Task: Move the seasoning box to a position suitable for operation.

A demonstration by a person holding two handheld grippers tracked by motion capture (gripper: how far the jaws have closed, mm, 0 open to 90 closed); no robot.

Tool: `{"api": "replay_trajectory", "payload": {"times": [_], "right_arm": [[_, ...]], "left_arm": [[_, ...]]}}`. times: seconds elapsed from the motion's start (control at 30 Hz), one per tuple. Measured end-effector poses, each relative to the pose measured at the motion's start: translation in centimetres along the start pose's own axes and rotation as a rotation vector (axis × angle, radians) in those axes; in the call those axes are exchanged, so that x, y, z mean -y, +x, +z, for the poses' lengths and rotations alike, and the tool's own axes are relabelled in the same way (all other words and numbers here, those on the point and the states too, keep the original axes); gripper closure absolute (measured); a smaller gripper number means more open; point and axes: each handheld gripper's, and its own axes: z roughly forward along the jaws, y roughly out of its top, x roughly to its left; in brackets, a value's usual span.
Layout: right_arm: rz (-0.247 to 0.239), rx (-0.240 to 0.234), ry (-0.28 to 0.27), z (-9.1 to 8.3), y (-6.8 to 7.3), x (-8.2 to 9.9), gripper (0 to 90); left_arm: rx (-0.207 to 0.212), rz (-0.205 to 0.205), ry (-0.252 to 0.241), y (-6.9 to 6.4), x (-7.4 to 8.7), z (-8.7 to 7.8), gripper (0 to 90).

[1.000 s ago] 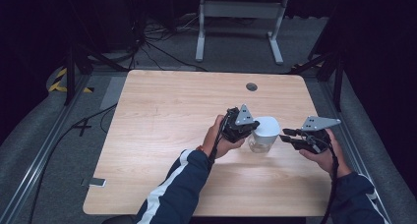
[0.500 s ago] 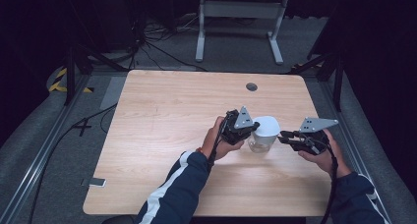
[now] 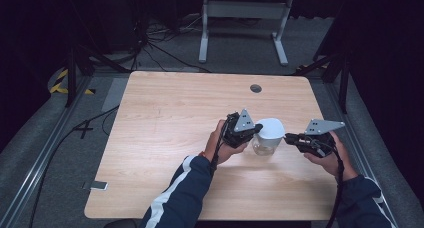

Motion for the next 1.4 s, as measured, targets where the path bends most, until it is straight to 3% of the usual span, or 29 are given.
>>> {"api": "replay_trajectory", "payload": {"times": [0.33,0.53,0.57,0.8,0.9,1.13,1.17,1.4], "right_arm": [[0.005,0.007,0.012,0.07,-0.06,0.05,78.4],[0.006,0.006,0.005,-0.07,-0.06,0.00,78.4],[0.007,0.008,0.005,-0.09,-0.03,-0.02,78.5],[0.001,0.011,0.004,-0.08,-0.01,-0.13,78.6],[0.003,0.013,0.002,-0.11,-0.04,-0.15,78.6],[0.004,0.014,-0.018,-0.33,-0.01,-0.37,79.7],[0.004,0.011,-0.020,-0.37,0.01,-0.40,79.8],[0.002,0.007,-0.037,-0.48,0.23,-0.76,80.8]], "left_arm": [[0.000,0.000,-0.005,-0.25,0.08,-0.04,90.0],[0.004,-0.014,-0.030,-0.16,0.45,-0.18,90.0],[0.010,-0.031,-0.032,-0.19,0.51,-0.21,90.0],[0.006,-0.007,-0.022,-0.22,0.45,-0.30,90.0],[0.008,-0.022,-0.026,-0.27,0.49,-0.28,90.0],[0.008,-0.012,-0.028,-0.18,0.55,-0.33,90.0],[0.012,-0.029,-0.035,-0.21,0.62,-0.31,90.0],[0.008,-0.015,-0.028,-0.11,0.64,-0.42,90.0]]}}
